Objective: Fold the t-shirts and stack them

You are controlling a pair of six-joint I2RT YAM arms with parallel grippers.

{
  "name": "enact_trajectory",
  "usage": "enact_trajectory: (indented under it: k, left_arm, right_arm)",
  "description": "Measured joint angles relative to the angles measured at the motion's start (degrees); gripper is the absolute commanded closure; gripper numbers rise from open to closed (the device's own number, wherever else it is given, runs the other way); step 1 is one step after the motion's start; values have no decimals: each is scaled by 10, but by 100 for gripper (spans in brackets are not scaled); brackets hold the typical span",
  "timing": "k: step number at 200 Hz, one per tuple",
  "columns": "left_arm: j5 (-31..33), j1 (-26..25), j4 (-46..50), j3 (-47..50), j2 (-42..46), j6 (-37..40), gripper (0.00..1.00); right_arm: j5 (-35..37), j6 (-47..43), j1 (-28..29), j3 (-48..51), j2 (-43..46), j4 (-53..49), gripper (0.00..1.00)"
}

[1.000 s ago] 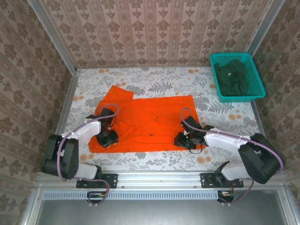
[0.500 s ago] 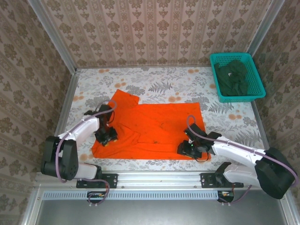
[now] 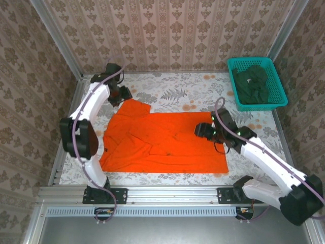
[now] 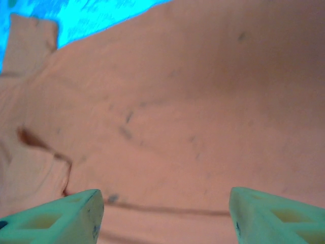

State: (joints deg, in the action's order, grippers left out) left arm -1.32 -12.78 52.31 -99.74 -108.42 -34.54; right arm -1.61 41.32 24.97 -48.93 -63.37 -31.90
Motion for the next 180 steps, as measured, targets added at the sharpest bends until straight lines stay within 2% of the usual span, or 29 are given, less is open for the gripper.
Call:
enact_trajectory:
  k: [39, 67, 78, 114, 180]
  left_arm:
    - [18, 12, 15, -216, -182, 40, 47]
    - [16, 19, 47, -425, -337, 64, 51]
    - [13, 23, 48, -478, -383, 70, 53]
    - [-4, 45, 52, -490, -431, 72, 54]
    - [-30, 56, 46, -468, -435, 81, 57]
  right_arm:
    - [14, -40, -79, -72, -92, 18, 30]
    - [15, -54, -111, -90, -123, 26, 30]
    - [14, -56, -120, -99, -137, 26, 31]
    - [14, -69, -137, -133, -189, 24, 31]
    - [12, -70, -141, -143, -237, 24, 31]
